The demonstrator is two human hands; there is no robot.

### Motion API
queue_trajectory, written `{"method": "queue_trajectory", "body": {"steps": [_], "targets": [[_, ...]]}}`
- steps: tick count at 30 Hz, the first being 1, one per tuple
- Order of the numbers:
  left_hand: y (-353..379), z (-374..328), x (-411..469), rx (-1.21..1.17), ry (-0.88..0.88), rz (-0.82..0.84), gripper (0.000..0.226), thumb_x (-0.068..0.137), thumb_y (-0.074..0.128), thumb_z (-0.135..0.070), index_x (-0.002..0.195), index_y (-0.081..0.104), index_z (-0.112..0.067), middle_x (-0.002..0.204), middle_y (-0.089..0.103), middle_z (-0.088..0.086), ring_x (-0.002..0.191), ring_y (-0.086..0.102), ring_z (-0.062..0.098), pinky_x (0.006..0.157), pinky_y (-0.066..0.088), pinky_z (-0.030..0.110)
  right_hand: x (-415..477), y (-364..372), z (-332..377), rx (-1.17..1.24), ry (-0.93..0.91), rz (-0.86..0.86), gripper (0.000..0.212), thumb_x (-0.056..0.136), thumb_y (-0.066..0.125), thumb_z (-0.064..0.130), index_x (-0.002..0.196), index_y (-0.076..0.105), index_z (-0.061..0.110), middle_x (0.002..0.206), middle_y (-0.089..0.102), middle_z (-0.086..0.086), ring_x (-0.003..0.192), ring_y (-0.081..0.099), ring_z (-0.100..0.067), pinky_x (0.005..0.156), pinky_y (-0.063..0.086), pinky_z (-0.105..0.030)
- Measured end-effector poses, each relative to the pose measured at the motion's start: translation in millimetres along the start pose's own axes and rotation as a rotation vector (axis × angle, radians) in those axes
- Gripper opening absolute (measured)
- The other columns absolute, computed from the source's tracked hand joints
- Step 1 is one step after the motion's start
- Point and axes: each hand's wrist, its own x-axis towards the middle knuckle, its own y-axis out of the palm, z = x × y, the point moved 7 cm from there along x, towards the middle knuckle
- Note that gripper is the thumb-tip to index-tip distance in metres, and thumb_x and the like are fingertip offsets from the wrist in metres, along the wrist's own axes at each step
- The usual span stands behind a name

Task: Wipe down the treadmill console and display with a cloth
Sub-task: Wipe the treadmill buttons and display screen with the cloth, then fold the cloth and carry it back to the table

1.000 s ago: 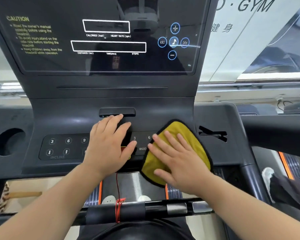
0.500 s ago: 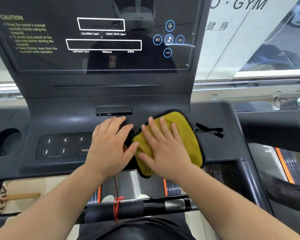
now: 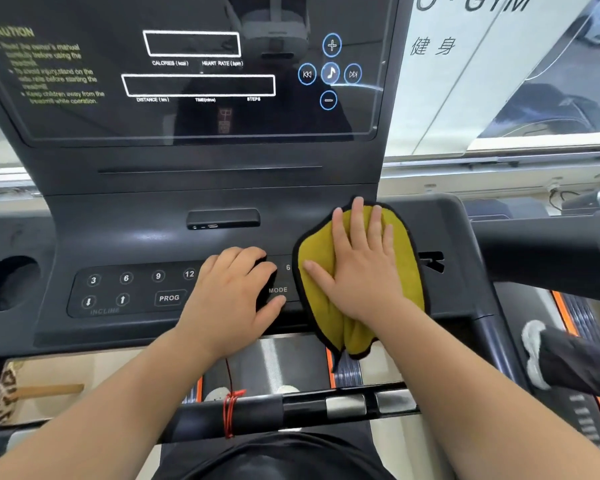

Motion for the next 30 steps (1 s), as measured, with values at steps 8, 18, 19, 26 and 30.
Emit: {"method": "queue_trajectory", "body": {"steps": [8, 18, 19, 26, 30], "targets": [[-1.5, -0.8, 2.6, -0.04, -0.033, -0.024, 0.053, 0.081, 0.053, -0.06, 0.11, 0.072, -0.019, 0.122, 0.063, 0.002, 0.115, 0.053, 0.029, 0.094, 0.042, 0.045, -62.9, 15.9, 46.6, 0.049, -0.348, 0.105, 0.09, 0.095, 0.031, 0.074, 0.164, 0.0, 0.026, 0.172, -0.014, -0.006, 0.156, -0.018, -0.034, 0.126, -0.006, -0.056], [-5.0, -34.0, 8.4, -0.051, 0.077, -0.07, 0.024, 0.08, 0.051, -0.04, 0.075, 0.067, -0.022, 0.084, 0.061, -0.003, 0.081, 0.055, 0.027, 0.068, 0.045, 0.038, -58.3, -19.6, -66.8, 0.381, 0.102, -0.197, 0.071, 0.091, 0.072, 0.04, 0.152, 0.046, 0.016, 0.129, 0.057, -0.011, 0.119, 0.05, -0.034, 0.102, 0.041, -0.044], [-5.2, -34.7, 7.1, -0.066, 0.074, -0.07, 0.022, 0.081, 0.051, -0.038, 0.076, 0.065, -0.022, 0.083, 0.06, -0.003, 0.08, 0.055, 0.026, 0.068, 0.047, 0.039, -59.8, -14.7, -70.3, 0.383, 0.131, -0.175, 0.068, 0.091, 0.072, 0.04, 0.151, 0.048, 0.016, 0.125, 0.058, -0.01, 0.116, 0.05, -0.034, 0.099, 0.042, -0.045], [-27.2, -27.3, -13.5, -0.393, -0.127, -0.081, 0.009, 0.096, 0.05, -0.027, 0.089, 0.051, -0.023, 0.074, 0.059, -0.006, 0.074, 0.053, 0.021, 0.066, 0.042, 0.037, -76.4, -12.7, -59.4, 0.466, 0.075, -0.299, 0.039, 0.095, 0.068, 0.022, 0.134, 0.064, 0.016, 0.107, 0.07, -0.002, 0.102, 0.062, -0.028, 0.088, 0.048, -0.041], [-38.2, -4.9, -24.0, -0.722, -0.414, -0.103, 0.013, 0.099, 0.055, -0.021, 0.088, 0.054, -0.026, 0.067, 0.061, 0.008, 0.061, 0.053, 0.019, 0.063, 0.043, 0.035, -83.4, -32.1, -53.7, 0.703, 0.039, -0.335, 0.029, 0.098, 0.066, 0.019, 0.125, 0.059, 0.026, 0.081, 0.056, 0.018, 0.075, 0.053, -0.009, 0.069, 0.041, -0.023]]}}
